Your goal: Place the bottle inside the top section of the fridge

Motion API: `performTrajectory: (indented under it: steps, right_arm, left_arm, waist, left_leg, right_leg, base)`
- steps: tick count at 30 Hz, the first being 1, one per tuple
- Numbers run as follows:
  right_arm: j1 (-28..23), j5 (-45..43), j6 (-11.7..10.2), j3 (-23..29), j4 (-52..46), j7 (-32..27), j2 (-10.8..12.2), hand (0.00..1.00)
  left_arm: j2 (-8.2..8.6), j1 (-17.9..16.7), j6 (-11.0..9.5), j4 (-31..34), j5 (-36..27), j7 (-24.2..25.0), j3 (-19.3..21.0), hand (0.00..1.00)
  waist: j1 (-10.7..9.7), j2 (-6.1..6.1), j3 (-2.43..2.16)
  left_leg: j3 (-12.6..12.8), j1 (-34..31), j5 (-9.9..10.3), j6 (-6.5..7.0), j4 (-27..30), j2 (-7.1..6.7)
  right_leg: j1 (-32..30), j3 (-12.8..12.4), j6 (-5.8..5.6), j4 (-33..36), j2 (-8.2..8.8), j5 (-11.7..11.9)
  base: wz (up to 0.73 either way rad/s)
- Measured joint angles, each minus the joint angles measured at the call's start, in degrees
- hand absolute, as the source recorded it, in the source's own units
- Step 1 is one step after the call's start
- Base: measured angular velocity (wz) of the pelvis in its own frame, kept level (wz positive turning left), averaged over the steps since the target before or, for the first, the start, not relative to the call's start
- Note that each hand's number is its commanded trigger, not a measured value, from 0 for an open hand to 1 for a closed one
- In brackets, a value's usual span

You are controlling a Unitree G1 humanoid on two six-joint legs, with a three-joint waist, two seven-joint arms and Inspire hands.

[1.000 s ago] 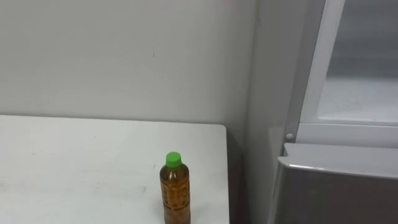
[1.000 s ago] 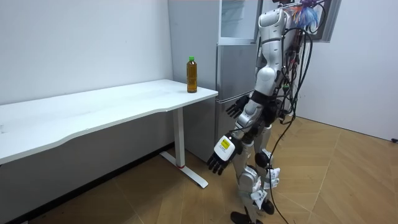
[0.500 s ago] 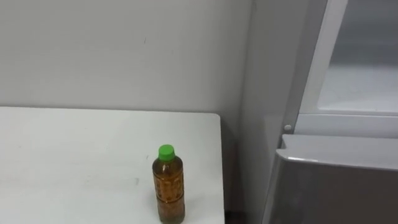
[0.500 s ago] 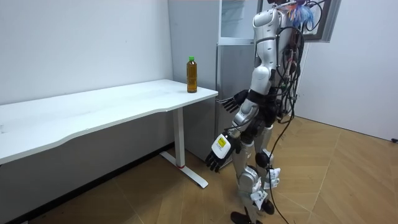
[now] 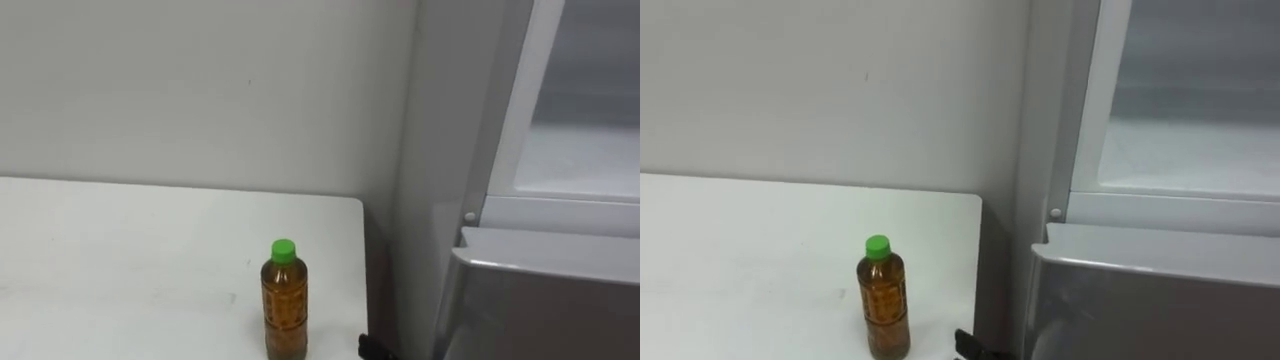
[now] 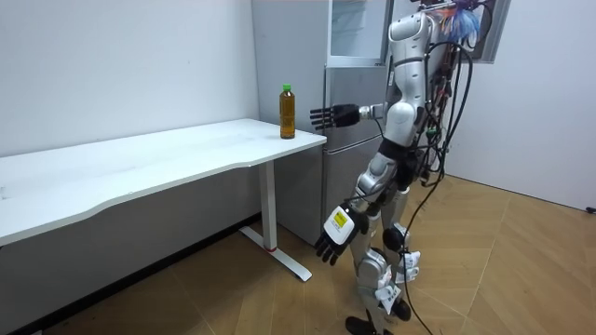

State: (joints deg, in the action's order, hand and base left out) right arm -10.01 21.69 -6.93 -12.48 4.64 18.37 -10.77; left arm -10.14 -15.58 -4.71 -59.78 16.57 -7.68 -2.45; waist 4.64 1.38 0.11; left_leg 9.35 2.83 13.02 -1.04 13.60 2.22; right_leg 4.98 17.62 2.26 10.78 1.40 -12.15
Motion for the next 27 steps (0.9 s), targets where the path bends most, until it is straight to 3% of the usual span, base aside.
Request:
performTrajectory:
  steps: [12,17,27]
  right_arm:
    - [1.2,3.0,0.0,0.1,-8.4,-0.3,-2.2,0.0]
    - [2.2,3.0,0.0,0.3,-12.2,-1.0,-2.8,0.0]
    - [4.4,3.0,0.0,0.2,-13.7,-2.3,-2.7,0.0]
  left_arm:
    - [-0.04,0.4,0.7,-0.1,0.4,0.7,0.0,0.0]
    - [-0.09,0.4,0.7,0.0,0.4,0.4,0.1,0.0]
    - [-1.41,1.0,0.8,-0.1,0.4,0.2,0.0,0.0]
  waist:
    - [0.4,0.0,-0.12]
    - [0.4,0.59,-0.3]
    - [0.9,1.63,-0.07]
  left_leg:
    - [0.0,-0.5,0.0,0.0,-0.1,0.05]
    - [0.0,-0.6,0.0,0.0,-0.1,0.03]
    - [-0.1,-0.7,0.0,0.0,0.0,0.02]
  right_leg:
    - [-0.3,-0.1,-0.03,0.2,-0.18,0.1]
    - [-0.3,-0.2,-0.02,0.1,-0.2,0.1]
    - [-0.2,-0.2,-0.03,0.1,-0.18,0.1]
  base:
    - [0.01]
    - [0.0]
    - [0.0]
